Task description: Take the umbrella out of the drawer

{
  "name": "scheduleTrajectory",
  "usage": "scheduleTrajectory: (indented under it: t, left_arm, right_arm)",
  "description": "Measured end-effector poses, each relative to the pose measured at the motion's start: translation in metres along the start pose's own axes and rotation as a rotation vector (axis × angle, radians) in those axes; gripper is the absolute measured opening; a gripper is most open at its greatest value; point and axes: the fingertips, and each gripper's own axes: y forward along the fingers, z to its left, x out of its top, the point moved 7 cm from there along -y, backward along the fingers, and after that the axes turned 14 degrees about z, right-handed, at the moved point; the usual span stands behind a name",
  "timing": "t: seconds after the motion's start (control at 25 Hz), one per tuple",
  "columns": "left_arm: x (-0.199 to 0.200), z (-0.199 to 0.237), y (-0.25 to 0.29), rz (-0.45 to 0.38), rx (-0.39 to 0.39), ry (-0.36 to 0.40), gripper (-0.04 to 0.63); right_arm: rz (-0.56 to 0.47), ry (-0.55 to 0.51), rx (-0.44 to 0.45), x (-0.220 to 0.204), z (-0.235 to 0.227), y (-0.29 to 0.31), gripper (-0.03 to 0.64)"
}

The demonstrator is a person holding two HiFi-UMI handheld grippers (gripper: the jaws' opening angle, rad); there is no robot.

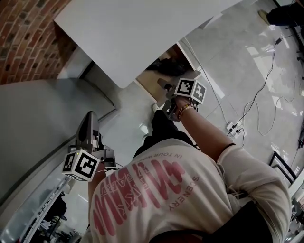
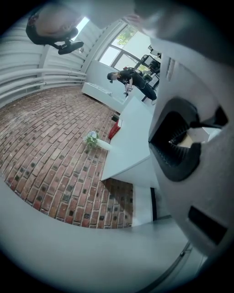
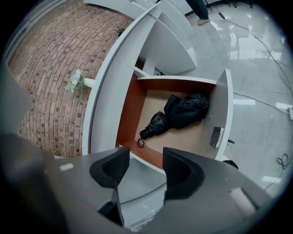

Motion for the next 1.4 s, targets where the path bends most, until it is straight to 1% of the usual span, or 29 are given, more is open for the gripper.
scheduleTrajectory:
  t: [0.16, 0.32, 0.4, 0.6, 0.8, 0.88, 0.96, 1.2, 1.4]
  left_arm:
    - [0.004, 0.001, 0.011, 0.002, 0.024, -0.013, 0.003]
    - [0.007, 0.004, 0.021, 0.021, 0.065, -0.01, 0.003]
    - [0.008, 0.006, 0.026, 0.029, 0.076, -0.024, 0.003]
    - [0.009, 0.013, 0.033, 0.035, 0.087, -0.043, 0.003]
    - [0.011, 0.019, 0.039, 0.042, 0.106, -0.06, 0.003]
    - [0.013, 0.022, 0.041, 0.04, 0.116, -0.069, 0.003]
    - [0.017, 0.023, 0.042, 0.032, 0.127, -0.075, 0.003]
    - [0.02, 0.025, 0.042, 0.036, 0.141, -0.085, 0.003]
    - [0.017, 0.034, 0.041, 0.043, 0.151, -0.103, 0.003]
  right_arm:
    - [0.016, 0.061, 0.002, 0.012, -0.006, 0.018, 0.257]
    - [0.005, 0.221, 0.034, 0.027, -0.02, 0.035, 0.279]
    - [-0.004, 0.277, 0.031, 0.033, -0.027, 0.04, 0.285]
    - [-0.01, 0.342, 0.0, 0.043, -0.042, 0.05, 0.296]
    - [-0.036, 0.41, -0.025, 0.056, -0.052, 0.06, 0.32]
    - [-0.046, 0.432, -0.049, 0.063, -0.055, 0.064, 0.362]
    - [-0.053, 0.456, -0.056, 0.069, -0.057, 0.067, 0.387]
    - [-0.102, 0.503, -0.051, 0.086, -0.058, 0.072, 0.388]
    - [-0.158, 0.573, -0.054, 0.092, -0.062, 0.079, 0.39]
